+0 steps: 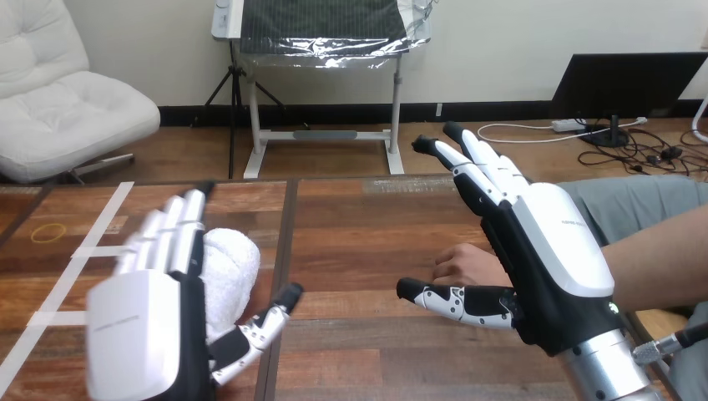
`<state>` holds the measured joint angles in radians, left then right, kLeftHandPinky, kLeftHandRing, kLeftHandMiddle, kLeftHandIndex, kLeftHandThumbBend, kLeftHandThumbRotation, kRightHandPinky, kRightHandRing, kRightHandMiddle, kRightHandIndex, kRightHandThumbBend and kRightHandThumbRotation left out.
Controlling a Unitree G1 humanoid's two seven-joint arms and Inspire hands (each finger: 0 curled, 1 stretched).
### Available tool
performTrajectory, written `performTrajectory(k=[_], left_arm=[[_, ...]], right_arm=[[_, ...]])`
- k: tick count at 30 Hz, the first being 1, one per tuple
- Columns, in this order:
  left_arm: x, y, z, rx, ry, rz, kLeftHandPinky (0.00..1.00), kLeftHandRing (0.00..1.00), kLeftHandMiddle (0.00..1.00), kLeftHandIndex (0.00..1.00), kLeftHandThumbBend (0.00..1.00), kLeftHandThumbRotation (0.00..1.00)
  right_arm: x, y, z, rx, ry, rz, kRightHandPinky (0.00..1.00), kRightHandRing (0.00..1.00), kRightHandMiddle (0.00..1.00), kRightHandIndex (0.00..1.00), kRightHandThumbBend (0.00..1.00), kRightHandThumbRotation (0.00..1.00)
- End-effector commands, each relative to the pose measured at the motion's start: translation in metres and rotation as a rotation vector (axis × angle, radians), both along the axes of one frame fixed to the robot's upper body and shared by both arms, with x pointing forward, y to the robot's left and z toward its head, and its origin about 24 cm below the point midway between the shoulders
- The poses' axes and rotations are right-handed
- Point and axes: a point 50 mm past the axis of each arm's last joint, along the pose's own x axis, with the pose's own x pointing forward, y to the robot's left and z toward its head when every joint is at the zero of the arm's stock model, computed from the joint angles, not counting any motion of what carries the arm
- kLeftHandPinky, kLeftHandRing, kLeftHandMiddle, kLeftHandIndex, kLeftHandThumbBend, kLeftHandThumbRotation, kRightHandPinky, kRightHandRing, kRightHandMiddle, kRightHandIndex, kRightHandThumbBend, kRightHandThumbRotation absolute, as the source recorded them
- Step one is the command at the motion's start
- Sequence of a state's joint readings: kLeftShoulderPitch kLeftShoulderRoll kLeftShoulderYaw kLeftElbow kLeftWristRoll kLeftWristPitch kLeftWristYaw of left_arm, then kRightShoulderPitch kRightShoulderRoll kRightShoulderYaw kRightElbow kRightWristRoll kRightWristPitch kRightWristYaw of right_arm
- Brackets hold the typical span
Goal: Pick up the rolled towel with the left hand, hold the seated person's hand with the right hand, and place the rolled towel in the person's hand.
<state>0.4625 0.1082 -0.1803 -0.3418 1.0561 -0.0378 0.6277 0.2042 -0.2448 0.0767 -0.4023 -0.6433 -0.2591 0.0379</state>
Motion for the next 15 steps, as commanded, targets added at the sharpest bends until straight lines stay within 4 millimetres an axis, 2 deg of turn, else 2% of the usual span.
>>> performTrajectory(k=[1,15], left_arm=[[0.009,-0.0066,0.0163,0.005,-0.132,0.043,0.89,0.92,0.93,0.92,0.8,0.53],[0.0136,-0.0043,0.0154,0.077,-0.086,0.099,0.85,0.9,0.91,0.9,0.78,0.57]], right_arm=[[0.0028,-0.0011,0.0104,0.008,-0.071,0.007,1.0,1.0,1.0,0.92,0.67,0.1],[0.0023,-0.0043,0.0119,-0.004,-0.081,-0.001,1.0,1.0,1.0,0.91,0.69,0.11]])
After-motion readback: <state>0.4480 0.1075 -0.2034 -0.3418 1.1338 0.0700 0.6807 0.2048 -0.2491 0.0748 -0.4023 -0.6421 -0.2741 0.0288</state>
